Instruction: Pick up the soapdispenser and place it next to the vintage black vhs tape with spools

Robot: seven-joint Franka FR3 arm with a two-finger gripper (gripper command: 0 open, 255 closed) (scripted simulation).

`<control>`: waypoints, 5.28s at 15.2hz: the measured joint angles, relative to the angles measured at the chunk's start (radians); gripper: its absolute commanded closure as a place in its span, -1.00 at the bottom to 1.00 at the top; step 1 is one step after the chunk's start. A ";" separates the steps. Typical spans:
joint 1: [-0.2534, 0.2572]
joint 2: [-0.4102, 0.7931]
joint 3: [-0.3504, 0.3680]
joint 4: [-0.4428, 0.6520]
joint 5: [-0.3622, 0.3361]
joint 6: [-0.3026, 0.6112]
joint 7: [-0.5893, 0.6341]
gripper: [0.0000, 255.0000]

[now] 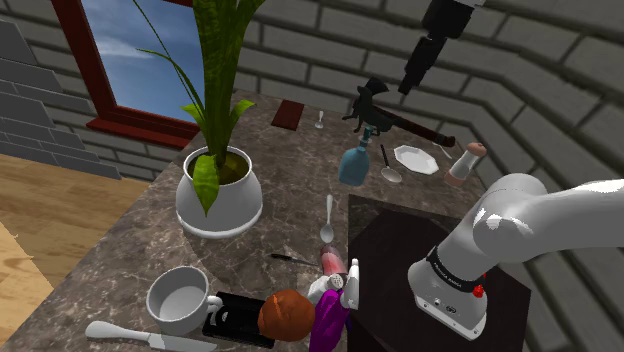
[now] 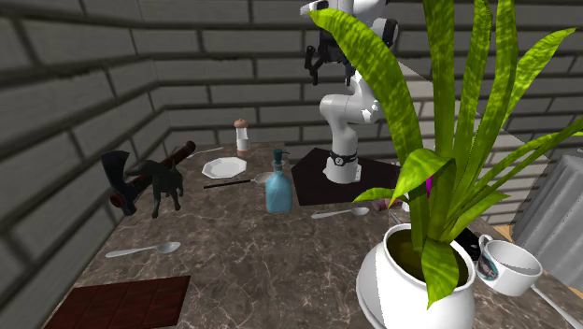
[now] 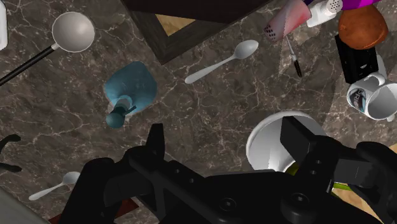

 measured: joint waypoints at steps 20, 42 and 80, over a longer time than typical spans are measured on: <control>-0.052 0.394 -0.198 -0.139 -0.090 0.477 -0.263 -1.00; -0.051 0.454 -0.208 -0.204 -0.086 0.601 -0.277 1.00; -0.046 0.391 -0.186 0.202 -0.085 0.133 -0.258 1.00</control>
